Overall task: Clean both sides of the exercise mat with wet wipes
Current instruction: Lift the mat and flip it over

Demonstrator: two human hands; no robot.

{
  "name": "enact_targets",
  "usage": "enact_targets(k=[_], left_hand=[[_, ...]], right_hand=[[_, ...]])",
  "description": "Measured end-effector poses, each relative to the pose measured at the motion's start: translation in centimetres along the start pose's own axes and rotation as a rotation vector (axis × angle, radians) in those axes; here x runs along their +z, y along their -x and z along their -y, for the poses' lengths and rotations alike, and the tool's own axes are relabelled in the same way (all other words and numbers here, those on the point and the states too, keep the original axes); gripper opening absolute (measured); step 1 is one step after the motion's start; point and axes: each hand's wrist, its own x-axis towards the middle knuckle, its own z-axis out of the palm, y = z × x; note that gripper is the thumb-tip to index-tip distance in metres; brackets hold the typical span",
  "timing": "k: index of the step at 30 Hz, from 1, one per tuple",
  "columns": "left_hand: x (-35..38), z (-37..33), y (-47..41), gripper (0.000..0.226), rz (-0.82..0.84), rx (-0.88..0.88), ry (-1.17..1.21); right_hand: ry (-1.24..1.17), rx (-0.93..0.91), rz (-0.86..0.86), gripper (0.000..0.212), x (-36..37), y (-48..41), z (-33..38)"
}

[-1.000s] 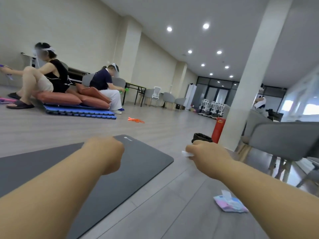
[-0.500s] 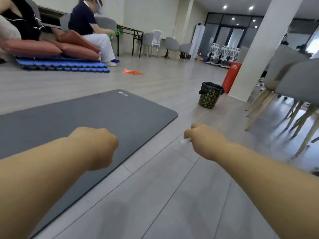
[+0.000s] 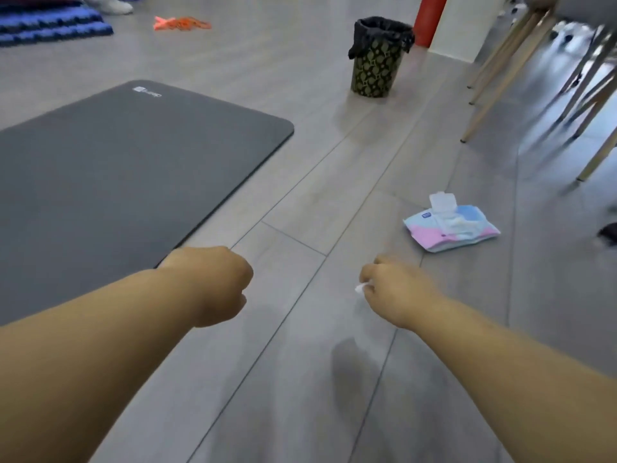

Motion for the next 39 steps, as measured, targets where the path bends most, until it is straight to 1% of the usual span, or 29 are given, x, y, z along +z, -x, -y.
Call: enact_targets(k=[3,5,8,11,14,16,18,21,26,29,31,34,39], left_hand=[[-0.5,-4.5,-3.7,0.029,0.076,0.021,0.018],[-1.1,-7.4,-5.9,0.029,0.120,0.028,0.034],[-2.4,-11.1,-9.1,0.031,0.145,0.029,0.064],[-3.1,-13.2,-11.7,0.032,0.174,0.022,0.083],[-3.5,-14.2,-13.7,0.033,0.219,0.030,0.006],[-3.4,-14.2,-14.8,0.033,0.214,0.039,-0.016],[-2.4,-14.0,-15.6,0.033,0.228,0.037,-0.023],[-0.6,-13.3,-16.9,0.034,0.284,0.054,-0.046],[0.2,-12.1,-19.5,0.034,0.219,0.092,0.002],[0.1,-10.0,-18.4,0.033,0.232,0.120,0.020],[-0.5,-8.0,-16.2,0.032,0.279,0.128,0.023],[-2.6,-4.5,-11.8,0.030,0.331,0.133,0.040],[-9.8,1.9,-3.7,0.032,0.393,0.139,0.099]], right_hand=[[-0.010,0.070,0.069,0.027,1.2,-1.9,-5.5],[-0.004,0.083,0.066,0.028,1.6,-3.4,-8.7],[-0.035,0.094,0.009,0.026,2.6,-5.8,-12.8],[-0.077,0.034,-0.094,0.025,4.1,-8.1,-15.2],[-0.252,-0.004,-0.146,0.032,5.0,-10.3,-16.2],[-0.311,-0.009,-0.096,0.037,5.7,-11.4,-16.4],[-0.276,0.007,-0.042,0.034,6.5,-11.9,-16.3],[-0.252,0.073,-0.051,0.031,7.1,-11.8,-16.1],[-0.127,0.100,-0.040,0.030,6.6,-11.6,-15.5],[-0.083,0.158,0.073,0.034,4.9,-10.8,-13.5],[-0.076,0.164,0.206,0.036,3.2,-9.3,-11.2],[-0.019,0.109,0.380,0.035,-0.8,-6.5,-7.9],[-0.009,0.027,0.541,0.034,-10.5,-2.8,-1.7]])
